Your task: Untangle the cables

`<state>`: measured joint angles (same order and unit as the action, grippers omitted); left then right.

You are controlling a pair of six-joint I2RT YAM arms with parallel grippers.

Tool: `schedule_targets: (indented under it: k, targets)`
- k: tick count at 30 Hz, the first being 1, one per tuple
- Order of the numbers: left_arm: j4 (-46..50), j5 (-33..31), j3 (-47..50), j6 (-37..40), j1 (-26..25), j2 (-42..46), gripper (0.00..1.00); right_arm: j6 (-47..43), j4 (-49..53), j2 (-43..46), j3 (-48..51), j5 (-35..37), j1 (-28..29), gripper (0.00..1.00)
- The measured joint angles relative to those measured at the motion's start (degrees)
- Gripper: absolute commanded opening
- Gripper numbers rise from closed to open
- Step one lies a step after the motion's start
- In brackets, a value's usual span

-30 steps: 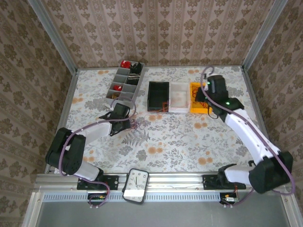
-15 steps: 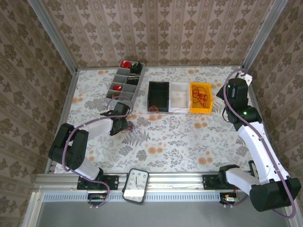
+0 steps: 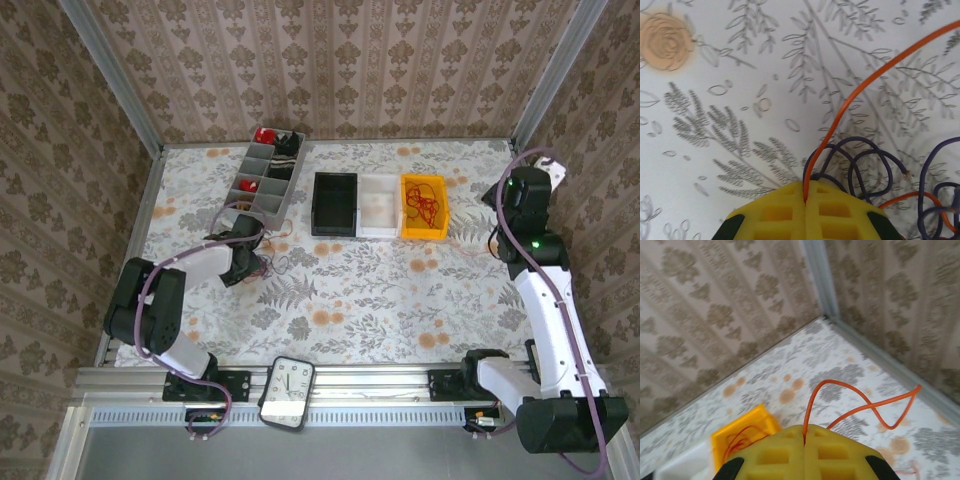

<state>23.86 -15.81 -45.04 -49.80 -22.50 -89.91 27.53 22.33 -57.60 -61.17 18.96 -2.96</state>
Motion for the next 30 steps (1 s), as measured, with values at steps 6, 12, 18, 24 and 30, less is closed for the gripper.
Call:
schedule_targets:
  k: [6,12,18,24,30]
  targets:
    - [-11.56,11.72,0.00,11.04,-3.78,-1.20,0.00,-2.82,-1.16,-2.14,-5.18,-11.82,4.52,0.03]
    - [-19.41,22.08,-0.04,20.11,-10.60,-3.13,0.00,-6.01,-4.20,-7.02,-18.71,-19.47,12.11,0.03]
    - [-19.47,24.70,-2.05,24.04,-11.61,-5.42,0.00,-8.13,-9.16,-15.56,-31.56,-23.39,15.61,0.03]
    - [-19.19,24.83,-3.91,25.49,-12.52,-5.77,0.00,-8.37,-12.00,-25.86,-40.81,-25.09,16.04,0.03]
    - [-19.19,24.33,-4.04,25.88,-12.68,-5.99,0.00,-9.60,-12.15,-31.58,-46.88,-25.35,17.09,0.03]
